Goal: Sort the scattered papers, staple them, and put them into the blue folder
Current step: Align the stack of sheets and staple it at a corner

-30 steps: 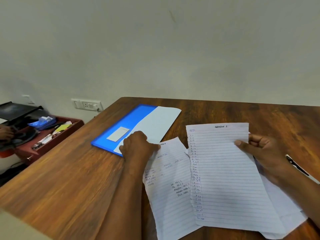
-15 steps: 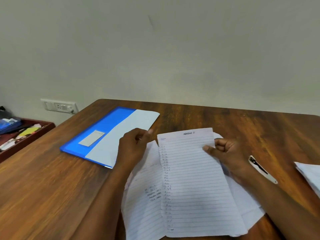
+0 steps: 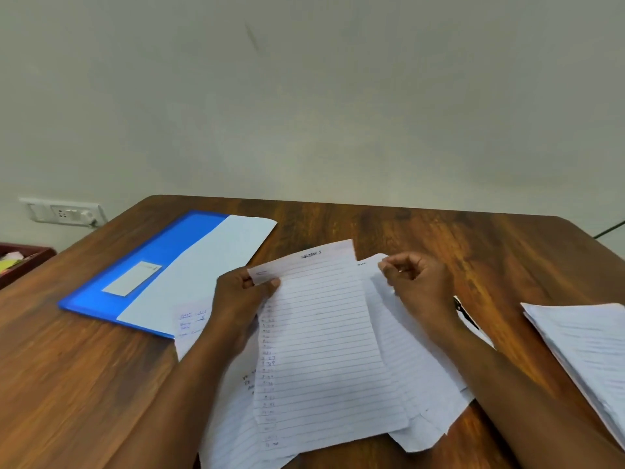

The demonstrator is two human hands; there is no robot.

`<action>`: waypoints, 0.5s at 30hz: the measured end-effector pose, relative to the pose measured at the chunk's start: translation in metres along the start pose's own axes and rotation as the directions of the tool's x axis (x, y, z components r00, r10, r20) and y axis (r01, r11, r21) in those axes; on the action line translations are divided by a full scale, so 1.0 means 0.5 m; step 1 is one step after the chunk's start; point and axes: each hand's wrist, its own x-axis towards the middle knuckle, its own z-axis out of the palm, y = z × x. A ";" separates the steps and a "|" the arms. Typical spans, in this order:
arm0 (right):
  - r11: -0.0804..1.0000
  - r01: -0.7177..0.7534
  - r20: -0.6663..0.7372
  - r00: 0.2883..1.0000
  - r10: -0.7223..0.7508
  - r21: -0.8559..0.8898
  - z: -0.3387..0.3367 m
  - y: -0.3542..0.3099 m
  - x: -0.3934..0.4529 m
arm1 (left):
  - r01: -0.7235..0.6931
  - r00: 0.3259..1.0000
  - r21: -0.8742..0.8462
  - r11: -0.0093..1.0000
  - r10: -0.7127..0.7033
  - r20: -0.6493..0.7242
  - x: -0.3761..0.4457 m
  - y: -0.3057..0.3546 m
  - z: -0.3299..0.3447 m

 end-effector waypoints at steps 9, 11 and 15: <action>0.819 -0.043 0.114 0.985 0.132 -0.573 -0.027 0.006 0.032 | -0.012 1.000 0.033 0.999 0.012 -0.002 0.006 -0.005 -0.003; 0.831 -0.054 0.109 0.985 0.137 -0.554 -0.028 0.004 0.030 | -0.013 1.000 0.037 0.999 0.013 0.004 0.009 -0.008 -0.004; 0.864 -0.034 0.057 0.996 0.073 -0.503 -0.024 -0.008 0.023 | -0.019 1.000 0.053 0.998 0.019 0.015 0.011 -0.011 -0.004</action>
